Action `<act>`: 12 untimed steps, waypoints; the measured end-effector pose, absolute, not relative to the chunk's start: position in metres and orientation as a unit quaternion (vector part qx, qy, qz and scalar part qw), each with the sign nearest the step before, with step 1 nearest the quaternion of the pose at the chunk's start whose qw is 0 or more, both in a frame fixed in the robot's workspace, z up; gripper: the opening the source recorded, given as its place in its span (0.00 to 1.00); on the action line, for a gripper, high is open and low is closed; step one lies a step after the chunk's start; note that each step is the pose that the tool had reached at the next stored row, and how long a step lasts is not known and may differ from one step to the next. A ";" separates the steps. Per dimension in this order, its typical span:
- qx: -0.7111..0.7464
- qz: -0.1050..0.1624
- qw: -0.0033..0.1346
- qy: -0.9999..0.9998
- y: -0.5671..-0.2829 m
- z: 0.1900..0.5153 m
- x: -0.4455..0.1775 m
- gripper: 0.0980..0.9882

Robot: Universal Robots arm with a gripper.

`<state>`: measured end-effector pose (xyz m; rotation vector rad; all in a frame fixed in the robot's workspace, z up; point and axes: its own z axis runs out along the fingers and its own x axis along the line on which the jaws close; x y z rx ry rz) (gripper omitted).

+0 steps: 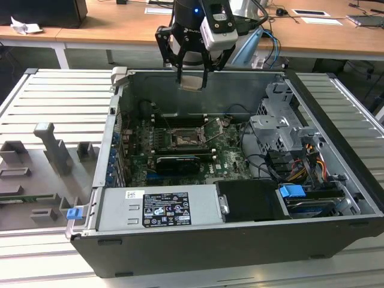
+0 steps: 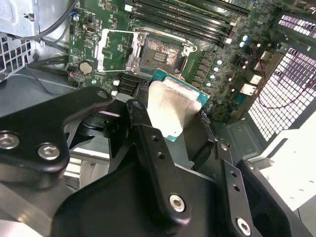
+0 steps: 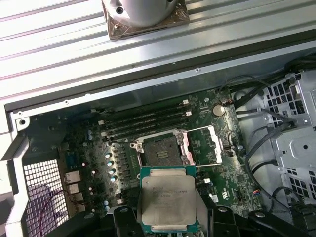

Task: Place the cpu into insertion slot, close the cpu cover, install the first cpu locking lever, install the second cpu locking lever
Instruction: 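Place the cpu into insertion slot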

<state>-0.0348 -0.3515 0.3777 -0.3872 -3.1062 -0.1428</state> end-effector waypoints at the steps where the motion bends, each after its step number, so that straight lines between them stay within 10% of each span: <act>1: -0.125 -0.046 0.004 -0.991 -0.352 0.377 -0.035 0.48; 12: -0.128 -0.045 0.004 -0.991 -0.352 0.375 -0.035 0.48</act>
